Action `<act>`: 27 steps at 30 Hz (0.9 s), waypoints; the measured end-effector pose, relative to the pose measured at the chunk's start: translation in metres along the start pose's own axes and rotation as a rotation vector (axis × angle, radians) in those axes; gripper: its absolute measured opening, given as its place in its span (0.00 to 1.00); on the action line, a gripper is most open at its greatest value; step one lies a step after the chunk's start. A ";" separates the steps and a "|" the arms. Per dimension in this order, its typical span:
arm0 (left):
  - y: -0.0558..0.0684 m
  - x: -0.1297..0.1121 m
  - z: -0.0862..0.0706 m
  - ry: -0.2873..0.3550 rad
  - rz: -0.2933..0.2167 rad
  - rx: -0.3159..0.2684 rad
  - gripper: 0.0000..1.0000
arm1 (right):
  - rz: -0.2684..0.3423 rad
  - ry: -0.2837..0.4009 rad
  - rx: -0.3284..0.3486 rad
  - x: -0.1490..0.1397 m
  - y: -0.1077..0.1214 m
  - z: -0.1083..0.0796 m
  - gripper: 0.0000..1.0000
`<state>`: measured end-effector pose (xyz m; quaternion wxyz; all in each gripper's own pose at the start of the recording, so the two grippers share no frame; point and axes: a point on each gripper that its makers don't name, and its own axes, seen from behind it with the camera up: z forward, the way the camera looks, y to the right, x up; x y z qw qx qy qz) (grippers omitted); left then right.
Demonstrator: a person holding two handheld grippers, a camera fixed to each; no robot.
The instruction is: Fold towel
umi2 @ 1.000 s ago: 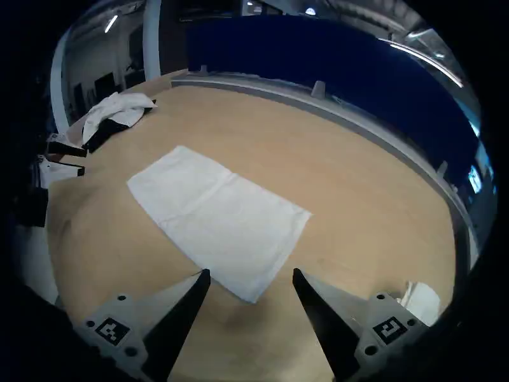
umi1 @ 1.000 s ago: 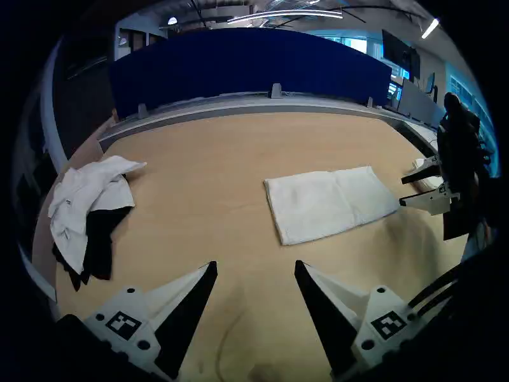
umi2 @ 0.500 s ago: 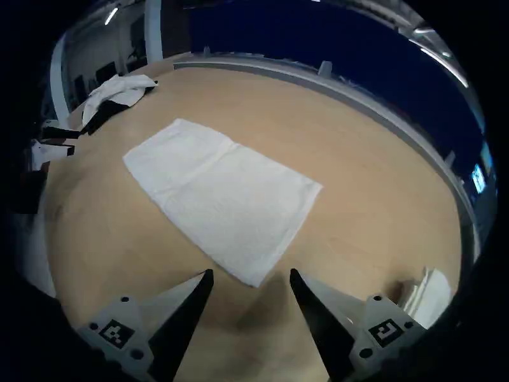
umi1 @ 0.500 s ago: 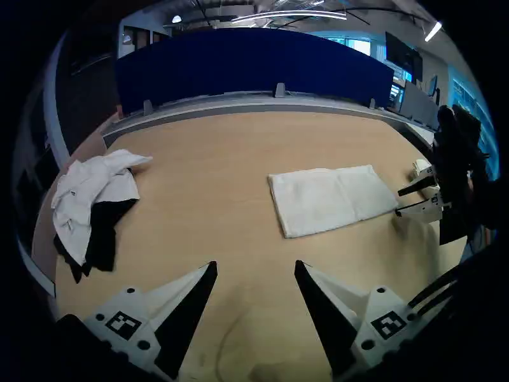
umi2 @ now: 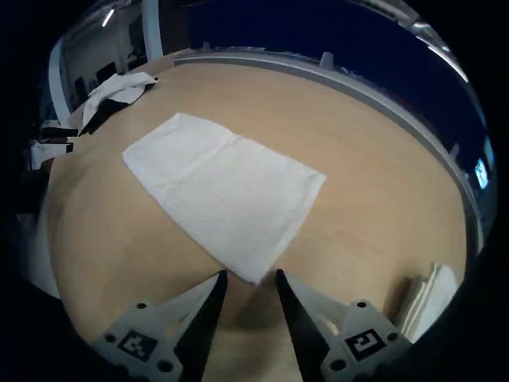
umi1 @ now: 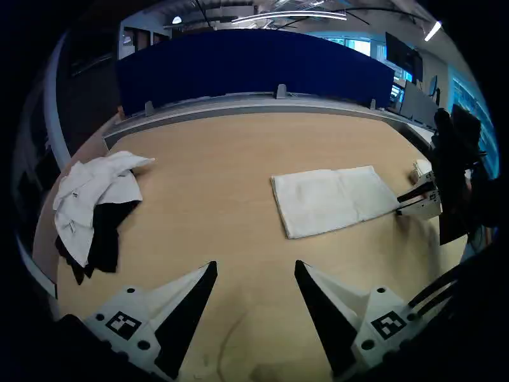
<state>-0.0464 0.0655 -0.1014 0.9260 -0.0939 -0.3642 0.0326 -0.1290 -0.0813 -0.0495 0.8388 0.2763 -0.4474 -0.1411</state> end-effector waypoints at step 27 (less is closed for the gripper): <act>-0.003 0.010 0.000 0.012 0.003 0.001 0.90 | -0.009 0.109 -0.011 0.046 0.000 -0.026 0.04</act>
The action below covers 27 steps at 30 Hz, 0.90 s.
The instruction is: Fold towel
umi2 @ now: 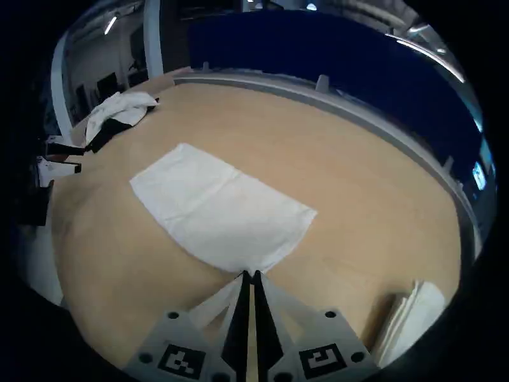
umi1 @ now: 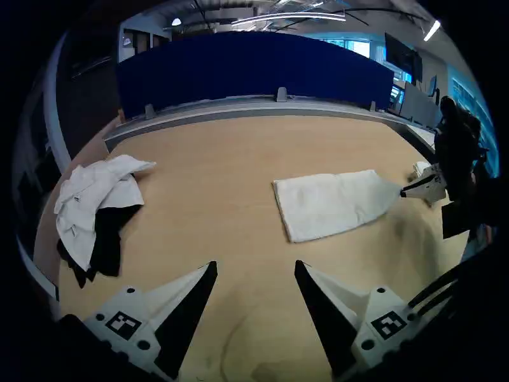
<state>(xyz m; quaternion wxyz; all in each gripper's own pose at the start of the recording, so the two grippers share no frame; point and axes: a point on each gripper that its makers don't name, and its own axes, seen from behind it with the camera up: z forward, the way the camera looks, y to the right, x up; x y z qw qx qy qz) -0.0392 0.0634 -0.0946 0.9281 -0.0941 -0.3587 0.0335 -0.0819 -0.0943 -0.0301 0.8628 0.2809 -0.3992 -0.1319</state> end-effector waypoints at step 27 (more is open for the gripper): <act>0.001 0.013 -0.011 0.035 -0.004 -0.005 0.90 | -0.201 0.113 0.045 0.108 -0.035 -0.011 0.04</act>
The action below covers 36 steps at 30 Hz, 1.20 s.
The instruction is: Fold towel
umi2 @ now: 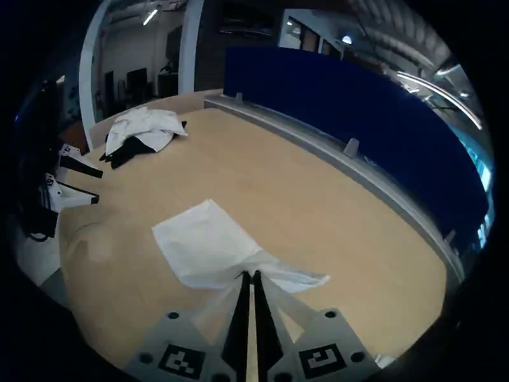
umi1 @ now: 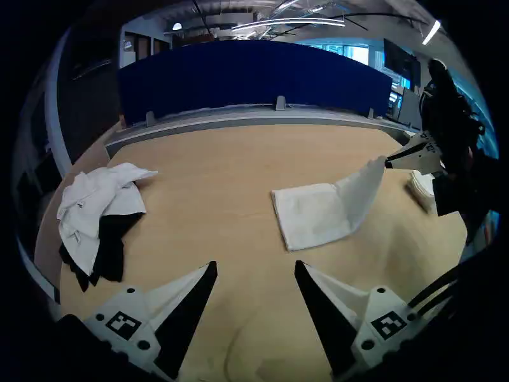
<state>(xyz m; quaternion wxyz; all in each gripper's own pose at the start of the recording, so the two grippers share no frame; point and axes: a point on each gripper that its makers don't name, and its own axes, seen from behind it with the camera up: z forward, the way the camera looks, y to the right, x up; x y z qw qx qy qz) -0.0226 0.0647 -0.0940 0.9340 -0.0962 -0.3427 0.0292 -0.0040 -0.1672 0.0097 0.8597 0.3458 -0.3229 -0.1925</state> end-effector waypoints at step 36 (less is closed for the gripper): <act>-0.030 -0.017 -0.029 0.021 -0.101 0.055 0.90 | -0.214 -0.126 0.260 0.011 -0.154 0.120 0.10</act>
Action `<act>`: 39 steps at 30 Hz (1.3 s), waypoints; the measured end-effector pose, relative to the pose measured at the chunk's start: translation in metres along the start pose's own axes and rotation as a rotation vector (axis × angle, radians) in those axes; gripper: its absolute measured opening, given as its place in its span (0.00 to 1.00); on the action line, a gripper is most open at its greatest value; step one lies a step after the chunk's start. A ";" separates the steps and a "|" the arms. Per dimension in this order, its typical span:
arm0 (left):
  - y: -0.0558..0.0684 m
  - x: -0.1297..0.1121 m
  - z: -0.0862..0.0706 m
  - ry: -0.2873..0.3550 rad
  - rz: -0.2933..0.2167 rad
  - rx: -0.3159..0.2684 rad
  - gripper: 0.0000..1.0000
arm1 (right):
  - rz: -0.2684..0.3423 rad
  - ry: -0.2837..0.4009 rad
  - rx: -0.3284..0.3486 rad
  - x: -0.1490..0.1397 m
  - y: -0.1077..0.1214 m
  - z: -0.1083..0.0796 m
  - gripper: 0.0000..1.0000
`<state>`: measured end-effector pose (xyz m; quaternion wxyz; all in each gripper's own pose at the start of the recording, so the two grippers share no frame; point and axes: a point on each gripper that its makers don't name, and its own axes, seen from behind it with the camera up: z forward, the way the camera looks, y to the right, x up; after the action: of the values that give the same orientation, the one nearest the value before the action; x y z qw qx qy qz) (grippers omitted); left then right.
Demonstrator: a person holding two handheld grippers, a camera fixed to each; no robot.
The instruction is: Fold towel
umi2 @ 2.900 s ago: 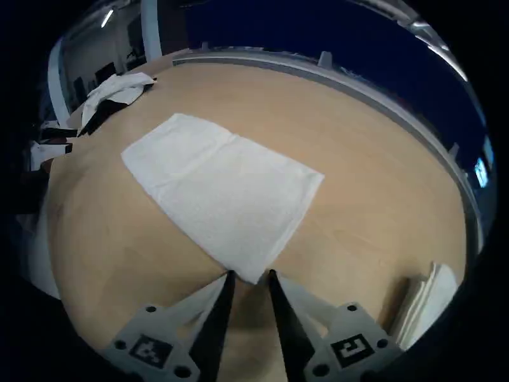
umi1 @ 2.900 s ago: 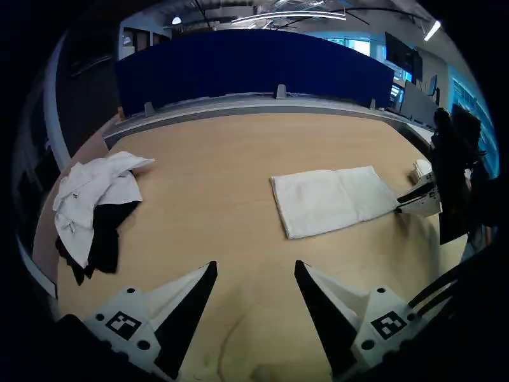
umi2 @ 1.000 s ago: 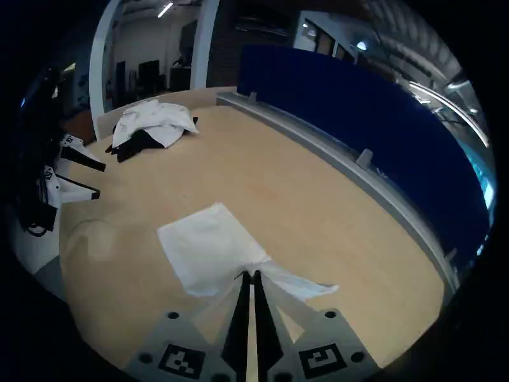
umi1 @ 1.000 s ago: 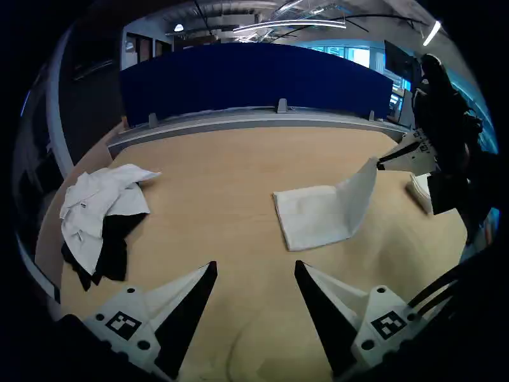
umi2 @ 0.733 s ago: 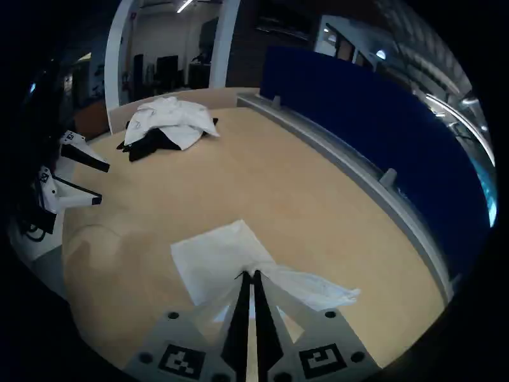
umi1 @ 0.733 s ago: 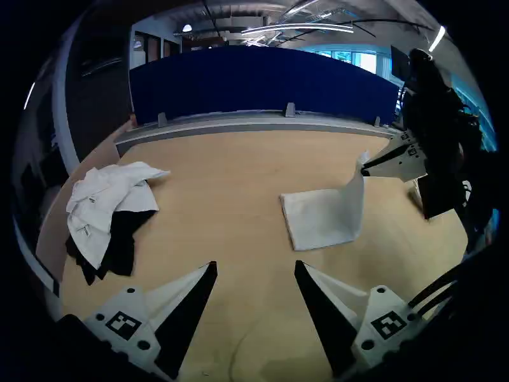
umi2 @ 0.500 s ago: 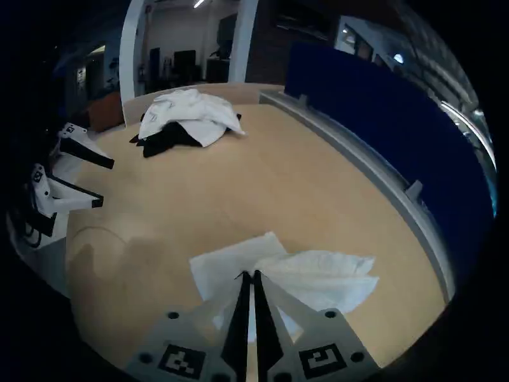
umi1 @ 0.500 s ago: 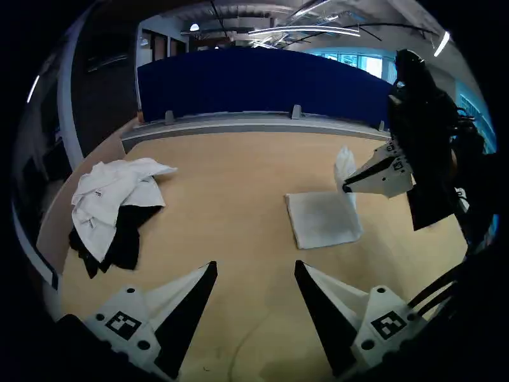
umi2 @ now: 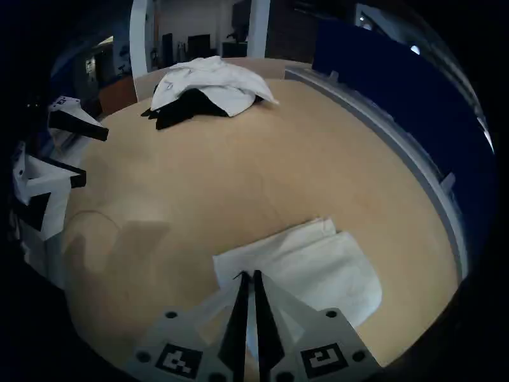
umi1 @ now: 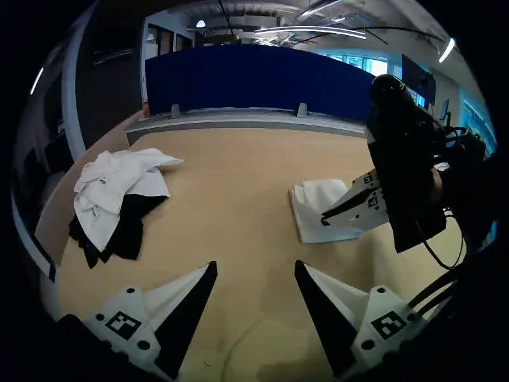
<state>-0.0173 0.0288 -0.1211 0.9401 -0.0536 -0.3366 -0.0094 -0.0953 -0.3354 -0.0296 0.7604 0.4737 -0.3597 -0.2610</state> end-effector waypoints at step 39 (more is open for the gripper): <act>-0.001 0.002 0.003 0.002 0.015 0.013 0.90 | 0.156 -0.014 -0.099 -0.068 0.022 -0.044 0.82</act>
<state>-0.0176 0.0284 -0.1172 0.9408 -0.0502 -0.3353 -0.0002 -0.1001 -0.2522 -0.0432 0.7983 0.4042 -0.3874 -0.2220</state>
